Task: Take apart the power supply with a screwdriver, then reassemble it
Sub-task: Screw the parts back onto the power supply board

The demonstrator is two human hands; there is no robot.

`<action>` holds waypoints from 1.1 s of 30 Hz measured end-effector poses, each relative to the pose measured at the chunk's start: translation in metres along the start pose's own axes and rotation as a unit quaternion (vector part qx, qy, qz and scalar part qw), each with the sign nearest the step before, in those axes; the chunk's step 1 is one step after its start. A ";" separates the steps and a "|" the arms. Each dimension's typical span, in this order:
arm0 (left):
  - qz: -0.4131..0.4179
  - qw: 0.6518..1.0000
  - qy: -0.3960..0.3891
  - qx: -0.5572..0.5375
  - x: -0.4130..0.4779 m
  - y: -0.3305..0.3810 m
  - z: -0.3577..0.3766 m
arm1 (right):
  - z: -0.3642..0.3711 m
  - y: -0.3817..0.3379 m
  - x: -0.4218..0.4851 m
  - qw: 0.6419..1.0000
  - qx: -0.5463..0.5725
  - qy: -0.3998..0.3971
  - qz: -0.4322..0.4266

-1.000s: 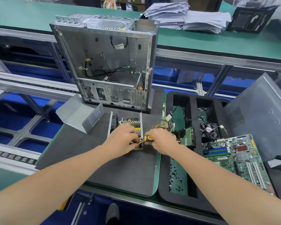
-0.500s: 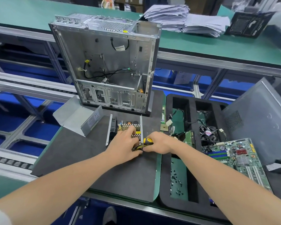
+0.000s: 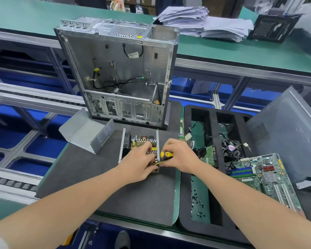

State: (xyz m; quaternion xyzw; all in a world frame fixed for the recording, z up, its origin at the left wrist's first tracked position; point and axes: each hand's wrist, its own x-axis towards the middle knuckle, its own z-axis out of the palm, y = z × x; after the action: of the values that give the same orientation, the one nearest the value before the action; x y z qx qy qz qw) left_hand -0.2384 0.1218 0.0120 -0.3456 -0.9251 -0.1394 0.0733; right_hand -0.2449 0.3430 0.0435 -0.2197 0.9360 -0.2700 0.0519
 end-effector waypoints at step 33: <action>-0.187 0.981 -0.037 0.023 0.021 -0.008 0.003 | 0.015 -0.016 0.027 0.990 0.037 0.007 0.139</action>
State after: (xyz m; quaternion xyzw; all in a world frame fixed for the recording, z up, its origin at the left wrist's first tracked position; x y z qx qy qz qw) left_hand -0.2597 0.1296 0.0123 -0.1696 -0.9785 -0.1159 0.0192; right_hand -0.2599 0.3115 0.0403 -0.0833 0.9471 -0.2963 0.0907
